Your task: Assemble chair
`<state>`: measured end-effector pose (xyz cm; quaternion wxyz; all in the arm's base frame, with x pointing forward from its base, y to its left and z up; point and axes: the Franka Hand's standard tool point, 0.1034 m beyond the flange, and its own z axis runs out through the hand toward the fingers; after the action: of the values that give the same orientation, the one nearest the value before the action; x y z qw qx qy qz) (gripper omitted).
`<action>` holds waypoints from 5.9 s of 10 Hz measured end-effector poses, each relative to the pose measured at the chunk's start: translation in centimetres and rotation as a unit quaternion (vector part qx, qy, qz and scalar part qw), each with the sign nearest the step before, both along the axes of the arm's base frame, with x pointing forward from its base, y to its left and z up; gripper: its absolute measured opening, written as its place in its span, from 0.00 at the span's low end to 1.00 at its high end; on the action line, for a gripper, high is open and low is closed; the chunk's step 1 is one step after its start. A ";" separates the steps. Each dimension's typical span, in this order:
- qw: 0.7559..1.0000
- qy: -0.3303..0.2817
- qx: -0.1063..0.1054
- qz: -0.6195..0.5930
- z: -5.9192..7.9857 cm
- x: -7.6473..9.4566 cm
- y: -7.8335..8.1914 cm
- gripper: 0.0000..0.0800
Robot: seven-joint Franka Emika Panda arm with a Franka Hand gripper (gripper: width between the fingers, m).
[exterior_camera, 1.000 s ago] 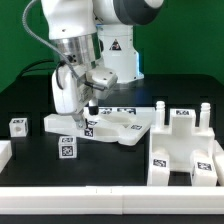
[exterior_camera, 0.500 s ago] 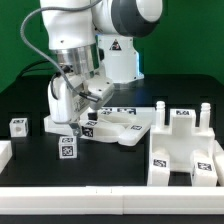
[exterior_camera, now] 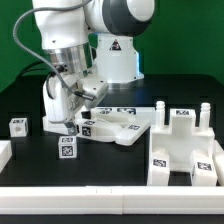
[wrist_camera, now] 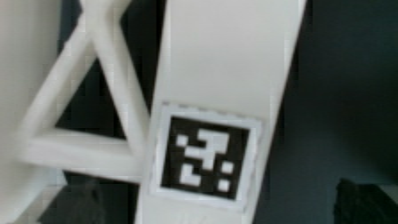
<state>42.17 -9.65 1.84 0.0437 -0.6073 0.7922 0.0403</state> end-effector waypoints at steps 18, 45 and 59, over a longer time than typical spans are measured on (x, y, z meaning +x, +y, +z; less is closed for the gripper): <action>0.988 -0.033 0.032 0.148 7.0 3.9 5.1 0.38; 0.605 -0.002 -0.010 0.796 11.2 13.5 20.6 0.38; 0.615 -0.023 -0.020 0.788 10.2 13.1 21.5 0.38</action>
Offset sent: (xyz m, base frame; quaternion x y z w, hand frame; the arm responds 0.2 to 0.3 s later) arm 0.0018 0.0000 -0.0179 -0.0057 0.0275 -0.0033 0.9996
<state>55.24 11.84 12.01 0.0007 -0.9995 0.0091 0.0295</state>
